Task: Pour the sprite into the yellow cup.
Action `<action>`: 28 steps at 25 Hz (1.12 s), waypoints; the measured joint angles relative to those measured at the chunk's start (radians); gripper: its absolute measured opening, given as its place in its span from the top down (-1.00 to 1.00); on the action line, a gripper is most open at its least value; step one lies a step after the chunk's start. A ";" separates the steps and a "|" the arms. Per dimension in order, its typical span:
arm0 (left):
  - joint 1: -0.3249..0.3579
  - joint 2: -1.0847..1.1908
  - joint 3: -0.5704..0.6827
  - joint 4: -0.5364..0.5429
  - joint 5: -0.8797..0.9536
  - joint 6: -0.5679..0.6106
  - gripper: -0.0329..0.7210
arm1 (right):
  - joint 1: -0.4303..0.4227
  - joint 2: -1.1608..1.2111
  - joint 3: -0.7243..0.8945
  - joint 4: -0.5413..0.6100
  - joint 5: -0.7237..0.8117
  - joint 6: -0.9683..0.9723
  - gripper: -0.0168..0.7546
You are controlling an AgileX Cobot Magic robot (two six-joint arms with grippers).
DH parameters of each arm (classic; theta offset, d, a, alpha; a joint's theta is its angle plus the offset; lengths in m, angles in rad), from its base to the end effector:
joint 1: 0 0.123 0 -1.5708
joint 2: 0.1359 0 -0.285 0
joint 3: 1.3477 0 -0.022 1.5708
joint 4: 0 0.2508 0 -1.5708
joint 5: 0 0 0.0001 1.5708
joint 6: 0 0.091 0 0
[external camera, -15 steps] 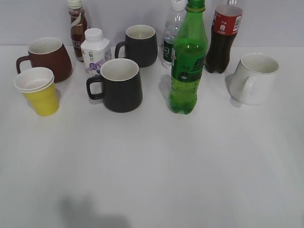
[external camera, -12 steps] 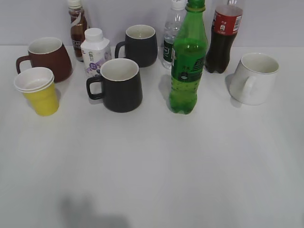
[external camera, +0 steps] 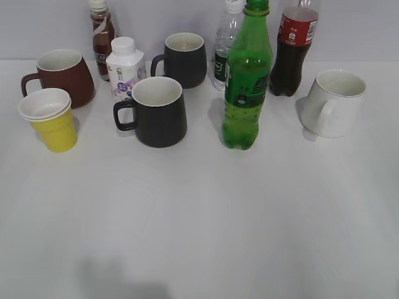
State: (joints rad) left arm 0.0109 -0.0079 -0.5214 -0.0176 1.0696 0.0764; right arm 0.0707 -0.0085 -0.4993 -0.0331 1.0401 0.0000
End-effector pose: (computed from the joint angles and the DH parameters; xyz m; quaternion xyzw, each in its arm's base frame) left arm -0.0090 -0.0015 0.2824 0.0283 0.8474 0.0144 0.5301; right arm -0.0051 -0.0030 0.2788 -0.0294 0.8451 0.0023 0.5338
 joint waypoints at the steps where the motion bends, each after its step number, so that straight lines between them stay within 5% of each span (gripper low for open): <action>1: 0.000 0.000 0.000 0.000 0.000 0.000 0.30 | 0.000 0.000 0.000 0.000 0.000 0.000 -0.29; 28: -0.021 0.000 0.000 -0.043 -0.004 0.000 0.30 | 0.000 0.000 0.000 0.002 0.000 0.000 -0.29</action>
State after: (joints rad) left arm -0.0104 -0.0079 -0.5214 -0.0602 1.0652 0.0764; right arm 0.0707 -0.0085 -0.4993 -0.0311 1.0401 0.0000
